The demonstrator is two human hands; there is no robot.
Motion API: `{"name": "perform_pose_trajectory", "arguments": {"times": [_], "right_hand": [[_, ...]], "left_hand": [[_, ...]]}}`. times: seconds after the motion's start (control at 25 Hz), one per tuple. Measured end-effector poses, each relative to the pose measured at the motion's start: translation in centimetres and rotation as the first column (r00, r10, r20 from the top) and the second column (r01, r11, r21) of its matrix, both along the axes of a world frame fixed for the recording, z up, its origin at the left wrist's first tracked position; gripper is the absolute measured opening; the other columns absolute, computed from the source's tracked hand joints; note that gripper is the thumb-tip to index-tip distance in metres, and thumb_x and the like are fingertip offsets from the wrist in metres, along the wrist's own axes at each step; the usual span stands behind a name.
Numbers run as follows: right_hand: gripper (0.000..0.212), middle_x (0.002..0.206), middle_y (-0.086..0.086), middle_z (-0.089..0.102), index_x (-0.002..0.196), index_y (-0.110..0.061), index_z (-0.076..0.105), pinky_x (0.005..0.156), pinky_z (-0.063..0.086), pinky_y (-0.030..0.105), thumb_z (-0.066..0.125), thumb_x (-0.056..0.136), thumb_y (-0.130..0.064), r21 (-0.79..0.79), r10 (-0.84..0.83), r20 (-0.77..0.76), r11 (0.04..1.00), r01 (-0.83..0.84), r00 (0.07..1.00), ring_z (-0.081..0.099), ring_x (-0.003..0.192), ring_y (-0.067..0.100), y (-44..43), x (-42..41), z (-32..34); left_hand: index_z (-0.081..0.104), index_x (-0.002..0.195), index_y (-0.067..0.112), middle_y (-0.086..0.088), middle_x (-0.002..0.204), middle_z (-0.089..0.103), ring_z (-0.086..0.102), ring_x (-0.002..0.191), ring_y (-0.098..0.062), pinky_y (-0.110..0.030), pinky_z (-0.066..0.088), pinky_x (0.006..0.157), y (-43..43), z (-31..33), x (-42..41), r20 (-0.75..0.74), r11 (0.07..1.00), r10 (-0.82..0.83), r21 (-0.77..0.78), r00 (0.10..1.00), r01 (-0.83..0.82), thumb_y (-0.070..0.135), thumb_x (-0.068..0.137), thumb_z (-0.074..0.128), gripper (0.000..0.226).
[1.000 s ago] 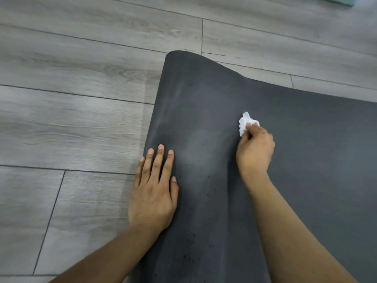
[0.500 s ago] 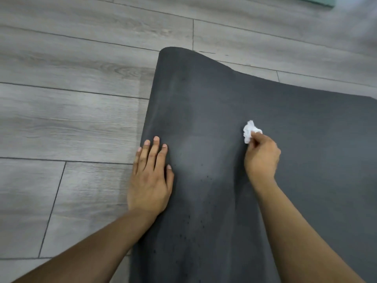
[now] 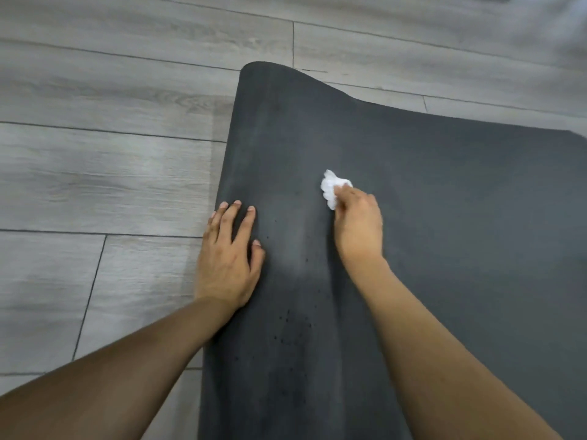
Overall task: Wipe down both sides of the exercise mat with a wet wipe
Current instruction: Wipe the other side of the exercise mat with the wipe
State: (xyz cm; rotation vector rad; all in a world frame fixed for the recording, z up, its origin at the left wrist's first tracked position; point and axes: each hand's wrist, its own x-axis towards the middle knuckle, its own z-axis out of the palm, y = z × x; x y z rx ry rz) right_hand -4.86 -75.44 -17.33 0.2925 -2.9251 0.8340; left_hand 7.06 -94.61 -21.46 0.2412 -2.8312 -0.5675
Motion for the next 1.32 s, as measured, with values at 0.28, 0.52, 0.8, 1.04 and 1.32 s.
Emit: {"name": "perform_pose_trajectory", "arguments": {"times": [0.28, 0.52, 0.8, 1.04, 1.32], "right_hand": [[0.024, 0.090, -0.007, 0.059, 0.101, -0.014, 0.066, 0.069, 0.036, 0.024, 0.045, 0.094, -0.007, 0.125, -0.260, 0.028, 0.959, 0.255, 0.965, 0.053, 0.092, 0.025, 7.5, 2.7, 0.1], [0.026, 0.092, -0.002, 0.063, 0.100, -0.009, 0.070, 0.070, 0.035, 0.020, 0.046, 0.092, -0.007, -0.098, -0.447, 0.089, 0.886, 0.454, 0.890, 0.057, 0.082, 0.012, 3.9, 2.4, -0.2], [0.036, 0.132, 0.003, 0.062, 0.123, -0.013, 0.067, 0.091, 0.048, 0.026, 0.058, 0.089, -0.004, 0.034, 0.499, -0.071, 0.866, -0.498, 0.864, 0.058, 0.108, 0.022, -13.5, 5.1, -1.5], [0.028, 0.123, -0.003, 0.067, 0.115, -0.016, 0.071, 0.085, 0.052, 0.029, 0.050, 0.096, -0.012, 0.127, 0.032, -0.128, 0.992, -0.016, 0.991, 0.064, 0.099, 0.028, 2.4, 2.3, -1.1], [0.020, 0.099, 0.002, 0.072, 0.097, -0.006, 0.073, 0.080, 0.037, 0.010, 0.057, 0.085, -0.004, -0.243, -0.113, 0.063, 0.962, 0.125, 0.992, 0.061, 0.093, 0.015, -5.0, 4.4, 1.0]], "left_hand": [[0.063, 0.121, 0.006, -0.017, 0.127, 0.058, 0.055, 0.119, -0.039, -0.048, 0.044, 0.107, 0.4, 3.4, 1.7, 0.007, 0.994, 0.006, -0.107, 1.000, -0.005, 0.011, 0.088, 0.059, 0.034], [0.016, 0.162, 0.008, -0.012, 0.171, 0.008, 0.010, 0.158, -0.028, -0.045, 0.014, 0.127, 3.1, 3.0, 9.5, 0.231, 0.983, -0.068, -0.153, 0.971, 0.105, 0.035, 0.104, 0.031, 0.066], [0.031, 0.157, 0.001, -0.017, 0.167, 0.024, 0.013, 0.157, -0.029, -0.047, 0.012, 0.128, 3.2, 0.8, 9.1, 0.265, 0.988, -0.030, -0.141, 0.964, 0.069, 0.033, 0.102, 0.028, 0.064], [0.019, 0.162, 0.007, -0.012, 0.170, 0.014, 0.010, 0.158, -0.025, -0.045, 0.012, 0.128, 3.2, 1.5, 9.0, 0.231, 0.991, -0.024, -0.121, 0.973, 0.053, 0.031, 0.100, 0.036, 0.068], [0.019, 0.162, 0.007, -0.013, 0.170, 0.014, 0.008, 0.158, -0.027, -0.046, 0.011, 0.128, 3.3, 1.2, 9.1, 0.231, 0.991, -0.017, -0.127, 0.973, 0.047, 0.031, 0.101, 0.035, 0.068]]}}
